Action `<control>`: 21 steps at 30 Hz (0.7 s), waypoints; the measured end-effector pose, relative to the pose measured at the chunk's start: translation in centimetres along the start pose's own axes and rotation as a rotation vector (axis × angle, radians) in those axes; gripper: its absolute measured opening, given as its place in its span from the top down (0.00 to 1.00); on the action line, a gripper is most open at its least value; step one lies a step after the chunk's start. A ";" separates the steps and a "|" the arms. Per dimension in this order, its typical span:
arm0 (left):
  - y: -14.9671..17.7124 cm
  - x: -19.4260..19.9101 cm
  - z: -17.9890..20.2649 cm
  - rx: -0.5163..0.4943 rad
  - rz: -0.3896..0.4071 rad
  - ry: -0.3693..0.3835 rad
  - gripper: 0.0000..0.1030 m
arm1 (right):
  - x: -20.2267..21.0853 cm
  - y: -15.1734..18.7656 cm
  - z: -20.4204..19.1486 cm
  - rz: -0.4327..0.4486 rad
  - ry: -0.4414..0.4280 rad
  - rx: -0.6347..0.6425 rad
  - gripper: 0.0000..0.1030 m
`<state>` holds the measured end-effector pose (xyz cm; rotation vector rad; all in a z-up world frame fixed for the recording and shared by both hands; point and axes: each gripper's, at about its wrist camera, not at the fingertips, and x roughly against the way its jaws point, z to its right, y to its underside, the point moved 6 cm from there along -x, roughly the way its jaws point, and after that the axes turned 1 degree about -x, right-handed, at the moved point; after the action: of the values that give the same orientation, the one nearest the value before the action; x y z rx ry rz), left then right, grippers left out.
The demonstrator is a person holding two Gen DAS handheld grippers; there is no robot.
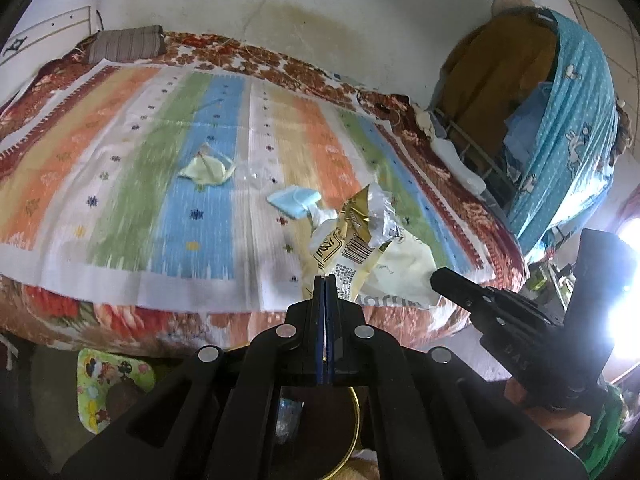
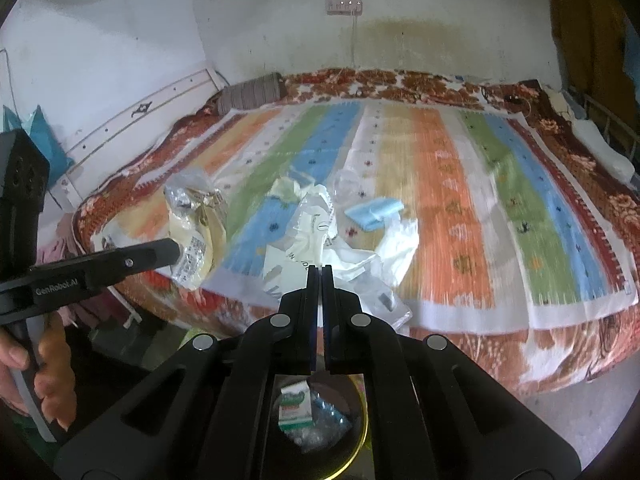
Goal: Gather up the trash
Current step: 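Lift and carry the white bag and gold wrapper with both tools over the bin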
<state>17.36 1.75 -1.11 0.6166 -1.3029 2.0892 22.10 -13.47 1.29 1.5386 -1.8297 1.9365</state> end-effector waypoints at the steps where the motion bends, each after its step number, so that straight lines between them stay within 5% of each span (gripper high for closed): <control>1: 0.5 0.0 0.0 0.000 -0.005 -0.001 1.00 | 0.0 0.4 -0.1 -0.008 0.000 0.000 0.99; 21: 7.6 -1.4 -0.7 0.075 -0.171 -0.044 1.00 | -2.1 9.9 -1.7 -0.227 0.010 -0.034 0.99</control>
<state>13.03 -0.54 -7.17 0.7828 -1.1566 2.0019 15.88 -13.82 -6.83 1.6419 -1.5950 1.7986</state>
